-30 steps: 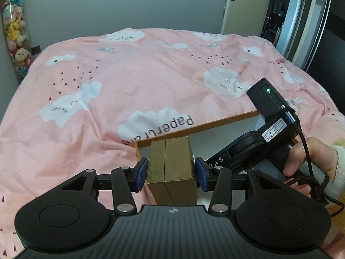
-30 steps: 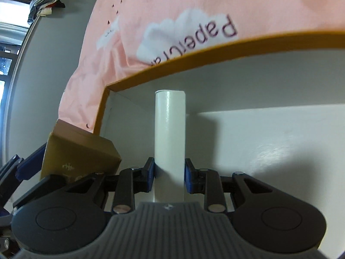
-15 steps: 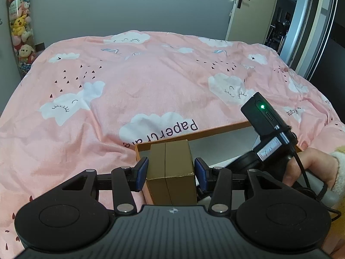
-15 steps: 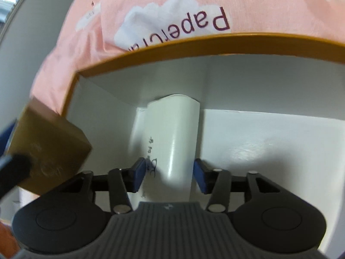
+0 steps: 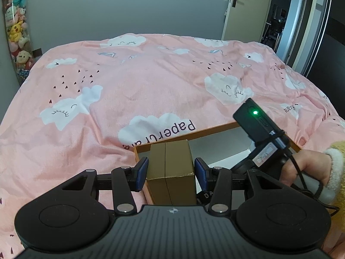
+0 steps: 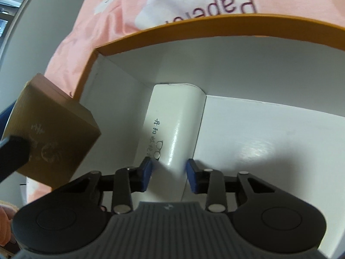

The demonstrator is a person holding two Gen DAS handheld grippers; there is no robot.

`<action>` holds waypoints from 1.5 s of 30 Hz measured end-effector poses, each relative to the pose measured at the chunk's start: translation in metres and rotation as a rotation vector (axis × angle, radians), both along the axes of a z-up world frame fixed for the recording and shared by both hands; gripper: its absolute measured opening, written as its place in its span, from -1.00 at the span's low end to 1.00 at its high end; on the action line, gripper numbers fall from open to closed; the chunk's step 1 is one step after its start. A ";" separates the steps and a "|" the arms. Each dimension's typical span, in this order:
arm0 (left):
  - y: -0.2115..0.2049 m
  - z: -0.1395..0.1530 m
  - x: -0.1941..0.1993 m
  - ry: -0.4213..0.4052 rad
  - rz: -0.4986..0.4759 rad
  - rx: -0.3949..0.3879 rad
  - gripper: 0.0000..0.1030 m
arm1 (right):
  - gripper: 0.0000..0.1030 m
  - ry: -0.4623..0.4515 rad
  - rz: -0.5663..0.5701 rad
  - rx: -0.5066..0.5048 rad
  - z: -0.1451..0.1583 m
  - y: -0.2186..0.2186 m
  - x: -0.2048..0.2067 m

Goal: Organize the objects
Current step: 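Lower the power bank into the orange box, open right gripper while left holds tan box, then lower the tan box into the orange box and open the left gripper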

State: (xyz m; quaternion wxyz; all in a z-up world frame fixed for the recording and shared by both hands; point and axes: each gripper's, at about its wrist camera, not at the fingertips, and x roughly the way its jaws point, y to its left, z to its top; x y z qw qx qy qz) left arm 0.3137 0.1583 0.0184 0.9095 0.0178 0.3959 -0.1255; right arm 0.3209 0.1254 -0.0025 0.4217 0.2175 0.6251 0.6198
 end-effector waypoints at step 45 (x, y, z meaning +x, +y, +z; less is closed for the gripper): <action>-0.057 -0.085 0.029 0.584 -0.426 -0.115 0.12 | -0.15 0.244 -0.034 -0.008 -0.051 -0.080 0.010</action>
